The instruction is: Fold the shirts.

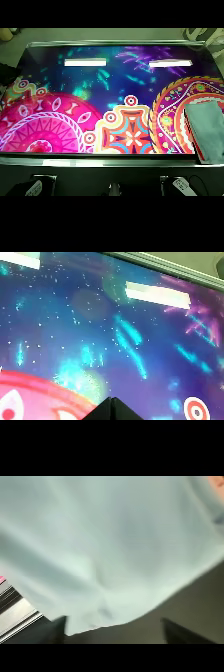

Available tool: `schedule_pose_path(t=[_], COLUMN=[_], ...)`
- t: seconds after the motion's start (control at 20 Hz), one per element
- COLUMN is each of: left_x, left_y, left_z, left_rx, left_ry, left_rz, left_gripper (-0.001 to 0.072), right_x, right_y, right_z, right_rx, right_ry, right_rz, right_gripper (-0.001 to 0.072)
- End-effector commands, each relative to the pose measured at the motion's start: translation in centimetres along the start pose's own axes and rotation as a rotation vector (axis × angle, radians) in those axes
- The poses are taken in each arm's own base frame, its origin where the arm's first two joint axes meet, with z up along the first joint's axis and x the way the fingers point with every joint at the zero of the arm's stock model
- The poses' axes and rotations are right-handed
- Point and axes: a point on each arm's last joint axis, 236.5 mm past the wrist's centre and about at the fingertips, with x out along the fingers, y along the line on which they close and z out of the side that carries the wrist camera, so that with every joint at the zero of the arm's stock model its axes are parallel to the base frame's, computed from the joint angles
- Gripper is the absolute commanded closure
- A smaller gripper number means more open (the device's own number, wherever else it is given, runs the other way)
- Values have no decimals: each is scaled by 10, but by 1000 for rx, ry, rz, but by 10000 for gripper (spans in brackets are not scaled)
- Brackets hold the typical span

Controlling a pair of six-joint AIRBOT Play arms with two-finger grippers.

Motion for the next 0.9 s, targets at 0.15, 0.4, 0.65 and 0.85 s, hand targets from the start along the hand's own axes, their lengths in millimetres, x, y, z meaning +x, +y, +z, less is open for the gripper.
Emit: schedule_pose_path(t=[0.15,0.4,0.65,0.85], left_x=[-5,6,87,74], left_y=[-13,-43,7,33], left_z=[7,58,-43,-134], left_rx=[1,282,336,292], left_ry=[-21,-61,426,756], left_rz=[-35,96,402,453], left_gripper=[684,688,297,33], right_x=[-98,-292,-176,-75], right_y=[-56,55,282,312], right_z=[79,179,111,42], right_rx=[-126,-320,-879,-1072], right_ry=[-371,-1094,-648,-196], right_rz=[-287,-225,98,173], right_gripper=[8,36,37,140])
